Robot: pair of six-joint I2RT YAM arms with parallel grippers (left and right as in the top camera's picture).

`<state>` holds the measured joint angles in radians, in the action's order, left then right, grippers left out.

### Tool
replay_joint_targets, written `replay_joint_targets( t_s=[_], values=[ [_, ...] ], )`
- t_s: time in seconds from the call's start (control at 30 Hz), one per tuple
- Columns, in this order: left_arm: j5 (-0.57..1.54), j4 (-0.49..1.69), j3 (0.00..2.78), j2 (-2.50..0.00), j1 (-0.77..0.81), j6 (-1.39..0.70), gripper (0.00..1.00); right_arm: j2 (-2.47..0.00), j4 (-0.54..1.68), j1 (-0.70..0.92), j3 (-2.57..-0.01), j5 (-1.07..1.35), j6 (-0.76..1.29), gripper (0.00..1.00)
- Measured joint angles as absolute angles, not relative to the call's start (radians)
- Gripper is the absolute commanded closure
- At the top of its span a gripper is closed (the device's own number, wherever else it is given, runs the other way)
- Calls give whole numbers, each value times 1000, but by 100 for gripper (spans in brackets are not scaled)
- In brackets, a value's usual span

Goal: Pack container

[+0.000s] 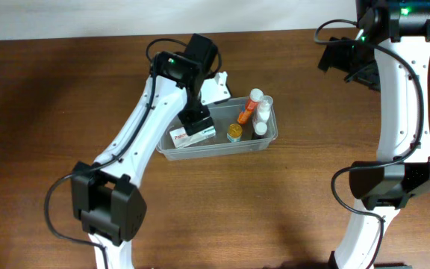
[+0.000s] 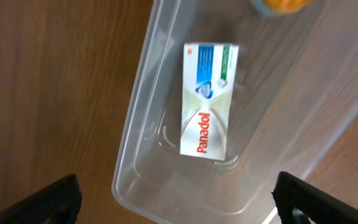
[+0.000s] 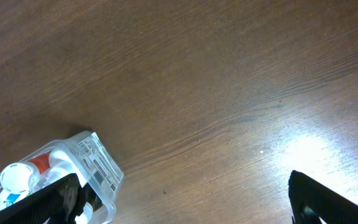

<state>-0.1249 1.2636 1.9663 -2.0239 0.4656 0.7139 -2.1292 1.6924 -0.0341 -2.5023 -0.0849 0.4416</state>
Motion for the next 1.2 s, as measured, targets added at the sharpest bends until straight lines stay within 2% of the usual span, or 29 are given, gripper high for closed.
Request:
replay_joint_targets(
  t_s=[0.2, 0.33, 0.6, 0.87, 0.97, 1.1, 1.13, 1.17, 1.2],
  values=[
    [-124, 1242, 1969, -1848, 452, 503, 1, -2130, 1693, -34, -2502, -85, 442, 2],
    [-129, 1376, 1981, -1702, 402, 253, 1, -2129, 1692, -34, -2502, -85, 442, 1],
    [-129, 1583, 1981, -1687, 403, 174, 1, -2129, 1692, -34, -2502, -85, 441, 2],
    [-107, 1633, 1980, -1687, 369, 71, 1, -2130, 1693, -34, -2502, -85, 442, 2],
    [-91, 1515, 1927, -1671, 340, 56, 1, -2130, 1691, -34, -2502, -85, 442, 2],
    [-60, 1062, 1599, -1478, 306, 58, 1, -2130, 1692, -34, -2502, -85, 442, 2],
    [-59, 1032, 1569, -1456, 305, 60, 1, -2130, 1691, -34, -2502, -86, 442, 2],
    [-52, 800, 1388, -1340, 302, 63, 1, -2130, 1691, -34, -2502, -85, 442, 2],
    [-49, 693, 1312, -1292, 302, 64, 1, -2129, 1691, -34, -2502, -86, 442, 2]
  ],
)
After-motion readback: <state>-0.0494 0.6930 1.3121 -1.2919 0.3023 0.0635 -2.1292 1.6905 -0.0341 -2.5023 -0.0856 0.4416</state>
